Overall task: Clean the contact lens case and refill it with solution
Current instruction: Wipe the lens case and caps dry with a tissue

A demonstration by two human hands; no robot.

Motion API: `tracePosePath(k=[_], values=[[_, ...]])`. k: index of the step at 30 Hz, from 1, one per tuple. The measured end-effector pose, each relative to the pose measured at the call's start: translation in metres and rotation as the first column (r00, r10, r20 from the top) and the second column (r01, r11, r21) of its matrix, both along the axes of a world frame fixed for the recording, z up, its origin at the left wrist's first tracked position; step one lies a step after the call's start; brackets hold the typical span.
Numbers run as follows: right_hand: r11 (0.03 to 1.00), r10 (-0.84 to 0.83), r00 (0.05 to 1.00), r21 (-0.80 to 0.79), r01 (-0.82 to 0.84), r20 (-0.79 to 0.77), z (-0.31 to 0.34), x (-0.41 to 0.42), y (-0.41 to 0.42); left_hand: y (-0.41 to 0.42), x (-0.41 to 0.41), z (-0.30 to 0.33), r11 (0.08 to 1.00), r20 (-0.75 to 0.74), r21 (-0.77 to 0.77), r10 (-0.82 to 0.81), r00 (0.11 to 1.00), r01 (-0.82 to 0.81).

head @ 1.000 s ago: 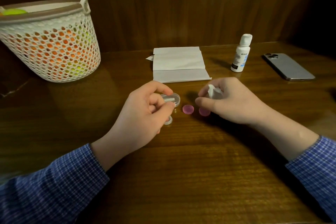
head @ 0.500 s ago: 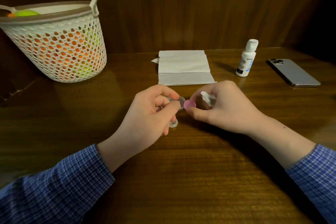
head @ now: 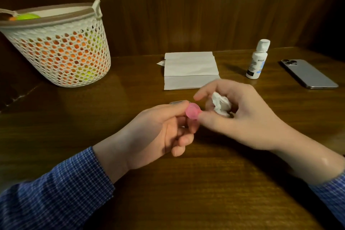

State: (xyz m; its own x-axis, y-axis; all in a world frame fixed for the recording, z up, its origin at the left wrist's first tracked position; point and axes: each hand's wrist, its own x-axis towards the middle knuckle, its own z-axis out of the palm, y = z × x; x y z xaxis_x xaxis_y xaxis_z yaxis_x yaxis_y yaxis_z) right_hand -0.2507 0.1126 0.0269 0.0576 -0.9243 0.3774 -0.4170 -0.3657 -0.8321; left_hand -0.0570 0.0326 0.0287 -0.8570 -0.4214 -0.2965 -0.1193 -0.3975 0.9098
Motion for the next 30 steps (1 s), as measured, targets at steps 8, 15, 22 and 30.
tracePosePath(k=[8,15,22,30], values=[[0.988,-0.014,0.988,0.152,-0.010,0.156,0.007,0.000,-0.003,-0.003,-0.004,-0.001,0.984,-0.035,0.027,0.178,0.983,-0.177],[0.992,-0.110,0.994,0.070,0.108,0.018,0.004,0.002,-0.004,0.000,-0.008,-0.001,0.982,-0.020,-0.022,0.189,0.982,-0.189],[0.991,-0.136,0.986,0.008,0.137,-0.100,0.000,0.003,-0.003,-0.002,-0.004,-0.003,0.985,0.110,-0.121,0.136,0.985,-0.123],[0.998,-0.055,0.996,-0.004,0.055,-0.066,0.005,0.004,0.001,-0.005,0.003,-0.002,1.000,0.117,-0.012,0.003,0.993,-0.002]])
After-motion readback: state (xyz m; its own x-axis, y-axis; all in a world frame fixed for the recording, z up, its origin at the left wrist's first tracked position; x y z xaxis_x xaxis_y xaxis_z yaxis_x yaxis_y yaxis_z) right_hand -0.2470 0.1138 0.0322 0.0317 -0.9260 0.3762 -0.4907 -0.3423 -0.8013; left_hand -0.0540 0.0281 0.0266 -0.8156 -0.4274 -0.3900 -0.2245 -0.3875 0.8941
